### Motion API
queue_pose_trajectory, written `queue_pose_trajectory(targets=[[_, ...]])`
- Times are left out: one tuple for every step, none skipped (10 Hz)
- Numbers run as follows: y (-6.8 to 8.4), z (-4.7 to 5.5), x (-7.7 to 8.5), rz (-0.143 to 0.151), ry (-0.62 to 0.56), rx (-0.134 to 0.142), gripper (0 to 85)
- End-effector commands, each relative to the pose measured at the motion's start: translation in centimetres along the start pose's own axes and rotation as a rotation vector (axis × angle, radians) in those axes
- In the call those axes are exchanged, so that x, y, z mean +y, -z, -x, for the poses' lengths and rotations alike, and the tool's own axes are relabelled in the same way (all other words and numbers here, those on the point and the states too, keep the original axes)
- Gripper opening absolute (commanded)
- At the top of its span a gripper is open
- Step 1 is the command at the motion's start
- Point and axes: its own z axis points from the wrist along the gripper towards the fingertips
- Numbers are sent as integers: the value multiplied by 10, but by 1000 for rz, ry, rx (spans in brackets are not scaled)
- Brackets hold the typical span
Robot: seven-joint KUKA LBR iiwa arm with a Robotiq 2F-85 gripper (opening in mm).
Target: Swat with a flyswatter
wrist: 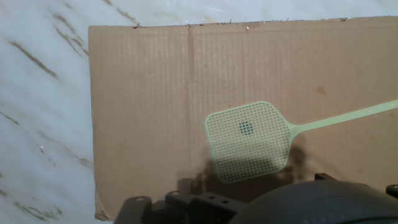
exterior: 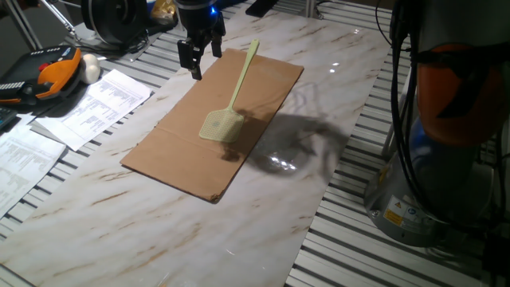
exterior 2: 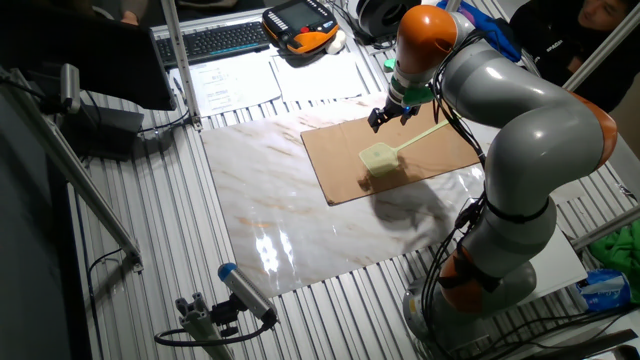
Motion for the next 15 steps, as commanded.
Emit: queue_pose_trajectory(targets=[[1, 0, -1, -7, -24, 96, 0], [2, 1, -1, -1, -18, 96, 0], [3, 1, -1, -1, -13, 93, 0], [3, 1, -2, -2, -15, 91, 0], [3, 0, -2, -9, -18, 90, 0], [4, 0, -2, -12, -23, 90, 0], [3, 1, -3, -16, -25, 86, 0], [3, 1, -4, -18, -26, 83, 0], [3, 1, -4, -24, -28, 79, 0], [3, 1, -7, -31, -38, 77, 0], [2, 3, -12, -34, -39, 81, 0], [2, 5, -19, -28, -42, 85, 0], [1, 7, -24, -26, -39, 85, 0], [1, 8, -27, -31, -41, 83, 0], [-1, 8, -30, -45, -49, 75, 0]])
